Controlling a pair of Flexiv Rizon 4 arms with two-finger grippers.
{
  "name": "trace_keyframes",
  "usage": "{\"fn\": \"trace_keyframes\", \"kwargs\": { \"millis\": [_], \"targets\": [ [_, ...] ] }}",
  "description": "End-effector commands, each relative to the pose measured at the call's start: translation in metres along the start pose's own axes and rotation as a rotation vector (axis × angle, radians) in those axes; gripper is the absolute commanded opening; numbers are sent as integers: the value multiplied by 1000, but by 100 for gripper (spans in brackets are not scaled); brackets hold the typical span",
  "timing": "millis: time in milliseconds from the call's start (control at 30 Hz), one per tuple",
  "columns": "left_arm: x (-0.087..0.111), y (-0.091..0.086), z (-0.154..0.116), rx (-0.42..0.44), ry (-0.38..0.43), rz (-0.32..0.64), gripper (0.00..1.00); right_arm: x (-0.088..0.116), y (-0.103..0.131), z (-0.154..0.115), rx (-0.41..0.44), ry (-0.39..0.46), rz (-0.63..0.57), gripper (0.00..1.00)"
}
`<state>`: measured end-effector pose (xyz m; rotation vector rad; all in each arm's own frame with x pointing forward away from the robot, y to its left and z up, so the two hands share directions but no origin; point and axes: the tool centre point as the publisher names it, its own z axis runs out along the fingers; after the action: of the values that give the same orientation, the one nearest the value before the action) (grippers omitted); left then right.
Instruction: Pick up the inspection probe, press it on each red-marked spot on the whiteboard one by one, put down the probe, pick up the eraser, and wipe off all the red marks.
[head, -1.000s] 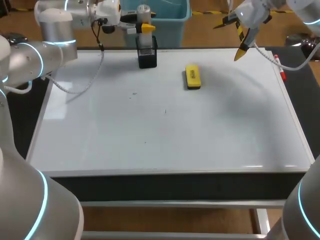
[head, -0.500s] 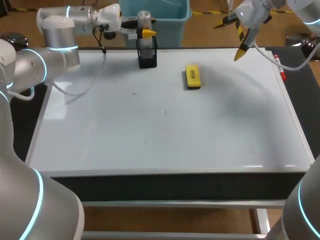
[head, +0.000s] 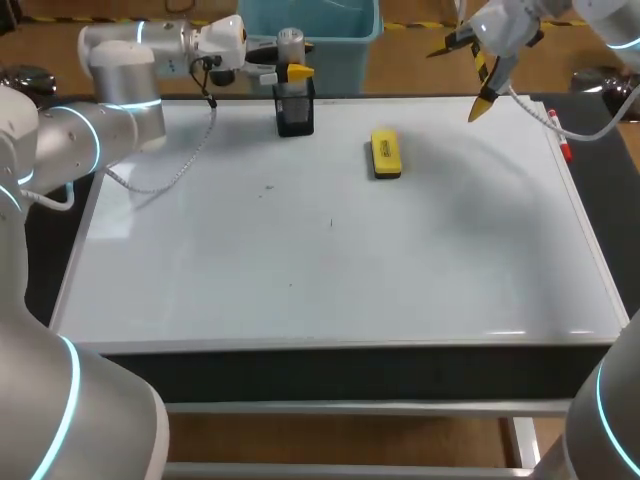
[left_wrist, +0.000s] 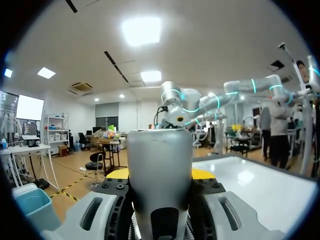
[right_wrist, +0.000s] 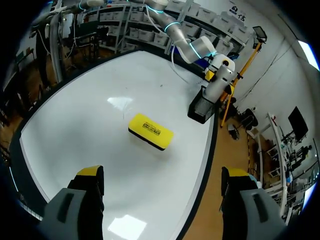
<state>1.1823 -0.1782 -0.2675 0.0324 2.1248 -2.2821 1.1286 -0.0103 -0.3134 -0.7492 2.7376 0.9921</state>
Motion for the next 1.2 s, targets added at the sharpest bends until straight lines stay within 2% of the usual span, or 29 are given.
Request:
{"fn": "trace_keyframes", "kwargs": {
  "millis": [33,67,367,500,767,833,1033,1200],
  "targets": [
    [-8,5,0,5,80,-4,82,0,0,-1,3,3,-2,100],
    [-8,4,0,3,80,-4,100,0,0,-1,3,3,-2,100],
    [-3,-11,-7,-19,64,9,100,0,0,-1,3,3,-2,100],
    [3,-20,-15,-43,30,17,100,0,0,-1,3,3,-2,100],
    [25,-43,-29,-93,-6,29,100,0,0,-1,3,3,-2,100],
    [30,-46,-33,-127,-21,18,100,0,0,-1,3,3,-2,100],
    [51,-54,-46,-203,-115,-7,100,0,0,-1,3,3,-2,100],
    [70,-58,-62,-268,-215,26,100,0,0,-1,3,3,-2,100]
  ]
}}
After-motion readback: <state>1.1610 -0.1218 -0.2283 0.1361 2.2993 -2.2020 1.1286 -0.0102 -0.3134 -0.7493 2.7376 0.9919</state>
